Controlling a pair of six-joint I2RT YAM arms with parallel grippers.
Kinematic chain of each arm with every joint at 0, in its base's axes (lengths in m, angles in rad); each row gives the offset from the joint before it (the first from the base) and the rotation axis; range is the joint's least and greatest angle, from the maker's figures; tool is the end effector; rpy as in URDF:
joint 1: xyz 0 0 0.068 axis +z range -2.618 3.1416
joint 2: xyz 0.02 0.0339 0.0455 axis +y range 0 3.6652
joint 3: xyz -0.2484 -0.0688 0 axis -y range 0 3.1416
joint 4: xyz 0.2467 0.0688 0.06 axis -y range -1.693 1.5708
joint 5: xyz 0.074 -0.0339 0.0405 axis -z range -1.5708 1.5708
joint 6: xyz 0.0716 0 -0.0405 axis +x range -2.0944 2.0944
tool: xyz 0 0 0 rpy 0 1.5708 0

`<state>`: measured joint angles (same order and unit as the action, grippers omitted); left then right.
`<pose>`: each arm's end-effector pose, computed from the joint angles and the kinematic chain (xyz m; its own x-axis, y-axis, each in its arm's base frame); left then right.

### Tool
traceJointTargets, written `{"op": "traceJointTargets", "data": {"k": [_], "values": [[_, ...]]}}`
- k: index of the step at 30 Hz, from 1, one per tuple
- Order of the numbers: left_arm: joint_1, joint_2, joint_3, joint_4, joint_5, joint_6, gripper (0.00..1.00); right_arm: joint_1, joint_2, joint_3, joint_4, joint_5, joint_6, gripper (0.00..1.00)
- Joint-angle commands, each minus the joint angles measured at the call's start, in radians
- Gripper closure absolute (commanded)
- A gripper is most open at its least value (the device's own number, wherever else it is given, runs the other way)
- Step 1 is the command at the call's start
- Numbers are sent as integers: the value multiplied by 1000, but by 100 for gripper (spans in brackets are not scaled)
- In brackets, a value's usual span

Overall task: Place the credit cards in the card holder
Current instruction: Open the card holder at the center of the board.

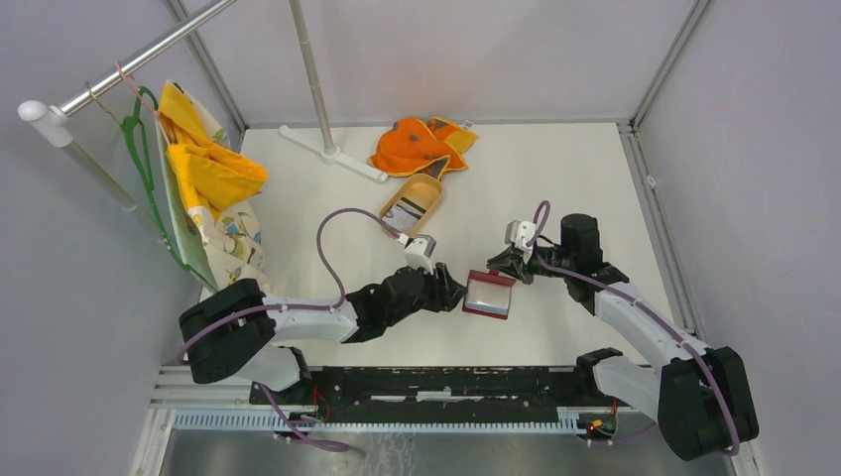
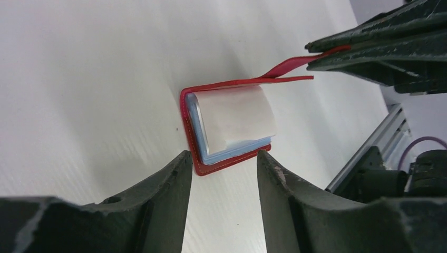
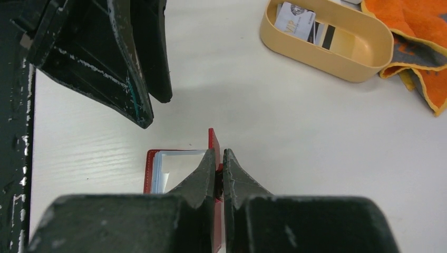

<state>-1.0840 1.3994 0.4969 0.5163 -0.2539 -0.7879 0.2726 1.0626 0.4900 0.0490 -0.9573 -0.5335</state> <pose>0.1611 -0.2659 0.1478 -0.6536 -0.2319 -0.7205 0.4017 0.7004 -0.5899 0.2142 0.1207 0.1897 0.0110 -0.3009 -0.9536 -0.9655 0.2448 -0.0884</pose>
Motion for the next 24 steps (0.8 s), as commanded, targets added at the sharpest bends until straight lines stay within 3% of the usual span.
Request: {"op": "traceJointTargets", "data": {"k": [1,5,8,12,16,24], "values": [[-2,71,78,4,25,154,47,-9,-7,-8,76,79,43,100],[1,122,111,0,15,207,48,-12,1,-13,78,137,42,100],[9,146,136,-14,-5,254,42,-11,27,-10,76,234,38,99],[31,169,148,-9,-11,304,35,-11,102,15,38,410,9,86],[51,173,135,34,36,327,33,-12,152,36,11,475,-8,74],[98,282,235,18,124,357,33,-11,174,45,-1,518,-13,70]]}}
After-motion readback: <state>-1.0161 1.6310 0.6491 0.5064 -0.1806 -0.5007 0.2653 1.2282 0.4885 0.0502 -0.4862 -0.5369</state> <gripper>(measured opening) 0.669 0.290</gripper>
